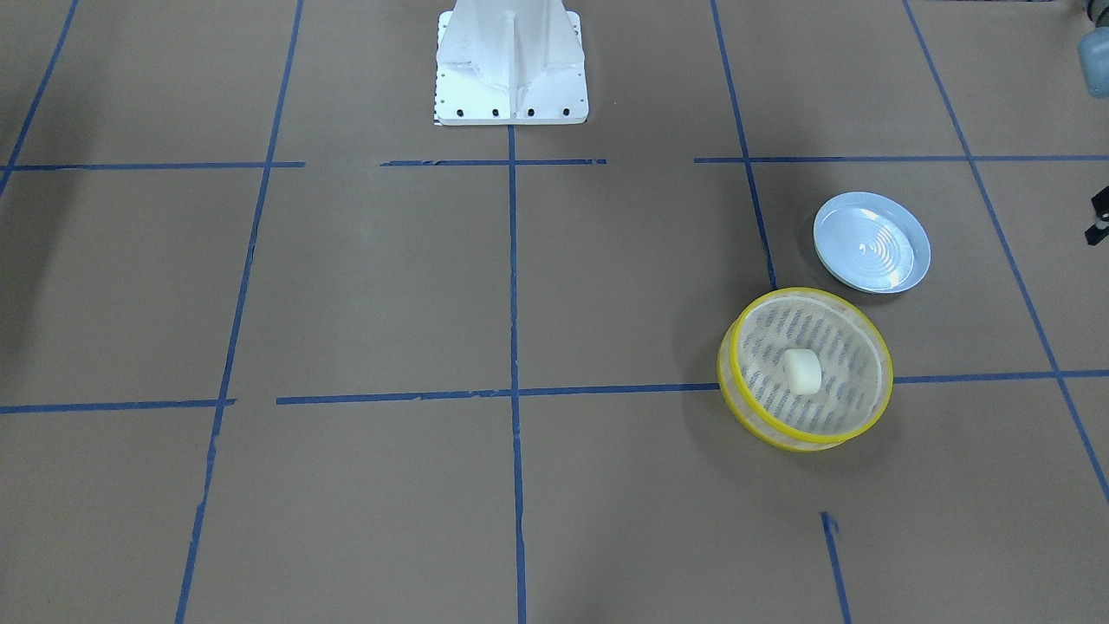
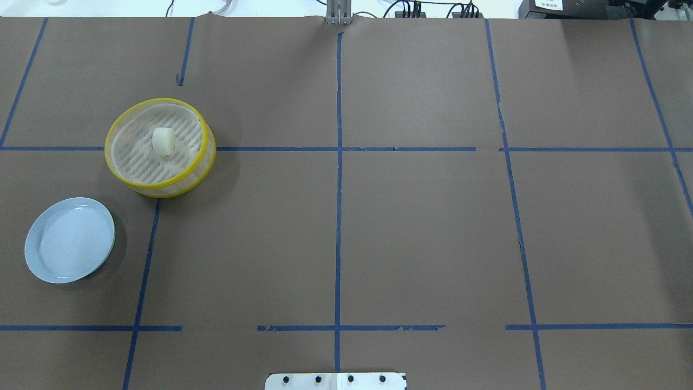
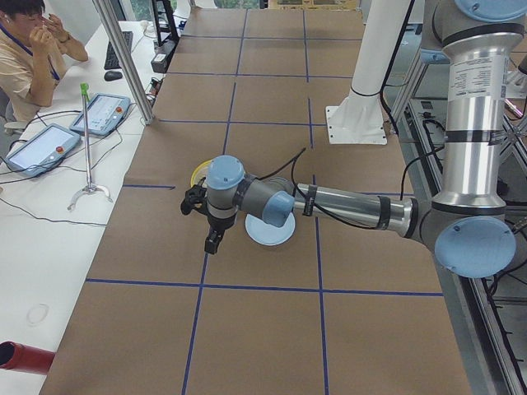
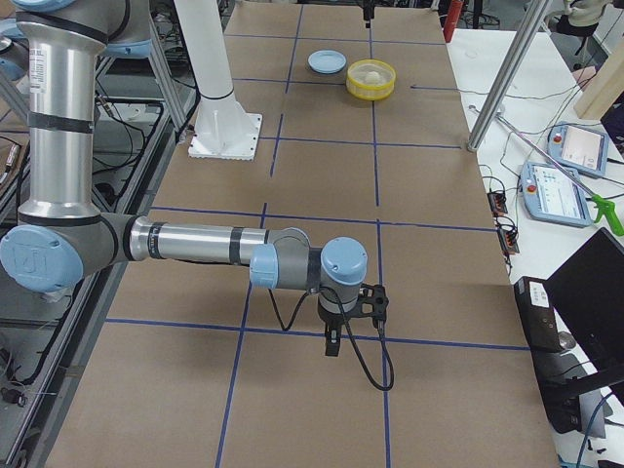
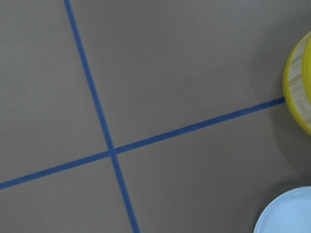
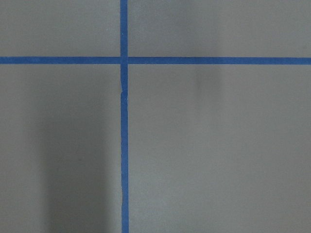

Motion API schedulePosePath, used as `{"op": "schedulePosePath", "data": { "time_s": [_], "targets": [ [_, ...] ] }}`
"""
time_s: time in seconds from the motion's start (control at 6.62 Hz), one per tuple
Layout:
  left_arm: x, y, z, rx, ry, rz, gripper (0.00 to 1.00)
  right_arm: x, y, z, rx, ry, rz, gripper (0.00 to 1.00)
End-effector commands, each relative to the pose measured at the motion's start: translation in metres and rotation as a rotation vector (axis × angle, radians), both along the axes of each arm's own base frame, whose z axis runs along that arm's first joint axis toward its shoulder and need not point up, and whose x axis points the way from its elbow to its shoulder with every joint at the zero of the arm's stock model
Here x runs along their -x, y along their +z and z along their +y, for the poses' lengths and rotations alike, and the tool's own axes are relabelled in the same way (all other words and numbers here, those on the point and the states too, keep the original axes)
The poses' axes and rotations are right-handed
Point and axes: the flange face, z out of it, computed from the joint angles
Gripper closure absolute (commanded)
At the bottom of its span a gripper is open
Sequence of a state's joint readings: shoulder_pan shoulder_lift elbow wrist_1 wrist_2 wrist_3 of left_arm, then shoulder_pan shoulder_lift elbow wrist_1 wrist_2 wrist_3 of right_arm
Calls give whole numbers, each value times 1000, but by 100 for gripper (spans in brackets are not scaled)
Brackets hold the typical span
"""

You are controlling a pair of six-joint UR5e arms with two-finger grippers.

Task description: Place bun in steamer

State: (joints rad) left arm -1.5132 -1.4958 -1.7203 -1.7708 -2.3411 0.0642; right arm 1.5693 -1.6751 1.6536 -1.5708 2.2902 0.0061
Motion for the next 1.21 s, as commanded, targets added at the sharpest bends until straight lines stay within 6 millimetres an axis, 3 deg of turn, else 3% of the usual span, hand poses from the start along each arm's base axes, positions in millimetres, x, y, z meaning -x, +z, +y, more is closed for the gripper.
{"op": "schedulePosePath", "data": {
  "time_s": [0.0, 0.6, 0.75, 1.06],
  "targets": [
    [49, 33, 28, 150, -4, 18, 0, 0, 0, 0, 0, 0, 0, 0],
    [50, 51, 46, 298, -8, 12, 0, 0, 0, 0, 0, 0, 0, 0],
    [47, 69, 63, 334, -5, 22, 0, 0, 0, 0, 0, 0, 0, 0],
    [46, 66, 60, 308, -4, 28, 0, 0, 0, 0, 0, 0, 0, 0]
  ]
}}
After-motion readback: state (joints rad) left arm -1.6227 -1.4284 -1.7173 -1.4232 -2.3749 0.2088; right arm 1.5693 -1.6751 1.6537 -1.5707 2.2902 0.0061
